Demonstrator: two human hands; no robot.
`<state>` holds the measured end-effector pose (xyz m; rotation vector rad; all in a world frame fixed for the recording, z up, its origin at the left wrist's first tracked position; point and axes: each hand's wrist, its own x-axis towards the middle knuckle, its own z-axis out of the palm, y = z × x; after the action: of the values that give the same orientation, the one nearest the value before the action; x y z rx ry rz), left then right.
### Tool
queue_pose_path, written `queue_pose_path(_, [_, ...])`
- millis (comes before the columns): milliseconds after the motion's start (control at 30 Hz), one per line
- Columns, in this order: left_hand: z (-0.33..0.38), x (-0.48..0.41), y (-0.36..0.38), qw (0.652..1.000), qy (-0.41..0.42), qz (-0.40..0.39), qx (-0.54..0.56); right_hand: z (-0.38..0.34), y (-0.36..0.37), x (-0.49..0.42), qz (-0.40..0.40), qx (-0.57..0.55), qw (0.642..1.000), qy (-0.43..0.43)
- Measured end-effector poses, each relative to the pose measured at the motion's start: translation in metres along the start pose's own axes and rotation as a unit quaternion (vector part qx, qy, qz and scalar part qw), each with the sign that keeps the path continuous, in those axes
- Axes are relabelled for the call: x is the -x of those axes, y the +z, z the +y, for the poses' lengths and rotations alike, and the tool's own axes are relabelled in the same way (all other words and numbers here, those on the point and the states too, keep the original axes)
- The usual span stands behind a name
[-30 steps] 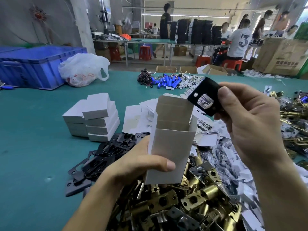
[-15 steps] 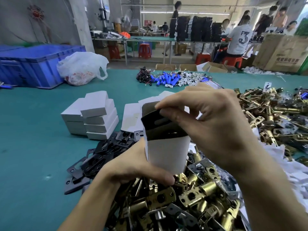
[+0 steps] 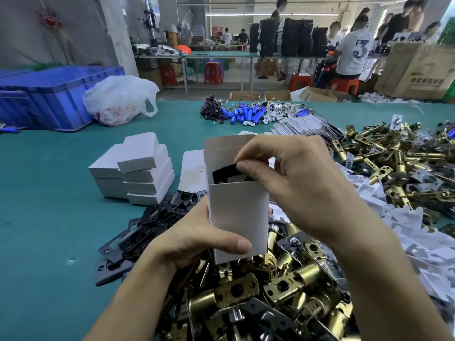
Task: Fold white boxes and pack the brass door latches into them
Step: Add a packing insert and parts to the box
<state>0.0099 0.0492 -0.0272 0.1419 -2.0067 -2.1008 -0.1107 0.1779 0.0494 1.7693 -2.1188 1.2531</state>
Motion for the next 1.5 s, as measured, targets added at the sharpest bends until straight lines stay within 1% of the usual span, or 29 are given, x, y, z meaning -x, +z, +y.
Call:
queue_pose_path(133, [-0.001,0.001,-0.001,1.000,-0.015,-0.002,-0.012,-0.003,-0.006,-0.002,-0.034,-0.083,0.996,0.016])
queue_pose_path(233, [-0.002,0.001,-0.002,1.000,-0.014,-0.011,-0.013,-0.002,-0.010,-0.004,-0.032,-0.089,0.995,0.001])
queue_pose_path(300, [-0.001,0.000,-0.002,1.000,-0.010,-0.013,-0.003,-0.002,-0.008,-0.004,-0.005,-0.079,0.997,-0.021])
queue_pose_path(400, [-0.002,0.000,-0.002,1.000,-0.006,-0.006,0.009,-0.001,-0.001,-0.002,0.034,-0.026,0.999,-0.034])
queue_pose_path(500, [-0.001,0.000,-0.001,1.000,0.000,-0.005,0.016,-0.001,0.004,-0.003,0.021,0.018,0.999,-0.020])
queue_pose_path(567, [-0.001,0.000,-0.002,1.000,0.002,-0.008,0.015,0.000,0.004,-0.004,0.018,0.025,0.999,-0.022])
queue_pose_path(733, [0.000,0.001,-0.001,1.000,0.009,-0.007,0.018,0.001,0.007,0.000,0.048,0.027,0.998,-0.038])
queue_pose_path(833, [0.001,0.000,0.000,1.000,0.016,-0.011,0.010,0.004,0.006,0.002,0.057,0.002,0.998,-0.041])
queue_pose_path(967, [-0.002,-0.002,0.000,1.000,0.024,0.000,0.012,0.005,-0.003,0.002,0.032,-0.094,0.994,-0.039])
queue_pose_path(1033, [-0.003,-0.002,-0.001,0.999,0.029,0.001,0.023,0.005,-0.003,0.000,0.037,-0.101,0.993,-0.048])
queue_pose_path(1100, [-0.002,-0.002,-0.001,0.999,0.027,-0.004,0.018,0.004,-0.001,-0.001,0.061,-0.091,0.992,-0.061])
queue_pose_path(1200, [-0.001,-0.001,-0.001,0.999,0.029,-0.008,-0.014,0.001,0.002,0.000,0.095,-0.041,0.990,-0.096])
queue_pose_path(1333, [0.002,0.000,0.001,0.999,0.041,-0.010,-0.030,0.000,0.003,0.003,0.107,0.041,0.984,-0.134])
queue_pose_path(1400, [0.002,0.000,0.000,0.998,0.045,-0.017,-0.026,0.000,0.002,0.005,0.098,0.063,0.984,-0.134])
queue_pose_path(1500, [0.002,0.000,0.000,0.998,0.051,-0.022,-0.008,0.001,0.000,0.007,0.052,0.073,0.991,-0.101])
